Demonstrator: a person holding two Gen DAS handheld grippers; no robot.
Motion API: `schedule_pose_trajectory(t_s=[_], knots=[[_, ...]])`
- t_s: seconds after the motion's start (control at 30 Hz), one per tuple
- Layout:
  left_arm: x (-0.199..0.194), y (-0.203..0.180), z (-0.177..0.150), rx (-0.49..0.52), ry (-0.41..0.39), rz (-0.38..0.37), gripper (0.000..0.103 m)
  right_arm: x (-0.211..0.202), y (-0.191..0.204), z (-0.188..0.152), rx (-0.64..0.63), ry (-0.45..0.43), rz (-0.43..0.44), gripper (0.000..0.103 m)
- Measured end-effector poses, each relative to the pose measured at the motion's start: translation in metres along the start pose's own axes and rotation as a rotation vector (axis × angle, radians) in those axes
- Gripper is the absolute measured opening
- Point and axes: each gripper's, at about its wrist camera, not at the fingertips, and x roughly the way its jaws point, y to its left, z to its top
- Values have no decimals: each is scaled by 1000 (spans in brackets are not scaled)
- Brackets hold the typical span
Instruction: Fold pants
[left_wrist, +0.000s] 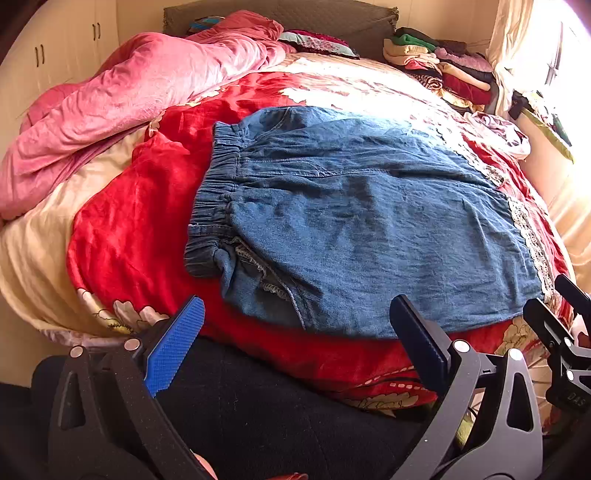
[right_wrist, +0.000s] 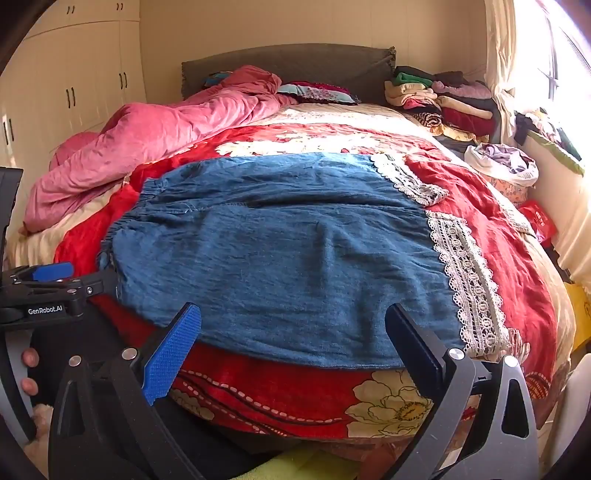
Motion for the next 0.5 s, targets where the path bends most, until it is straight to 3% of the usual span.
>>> schedule_pose_trajectory(t_s=[0.5], knots=[[0, 0, 0, 1, -1, 1, 94, 1, 1, 0, -1, 2, 2, 99]])
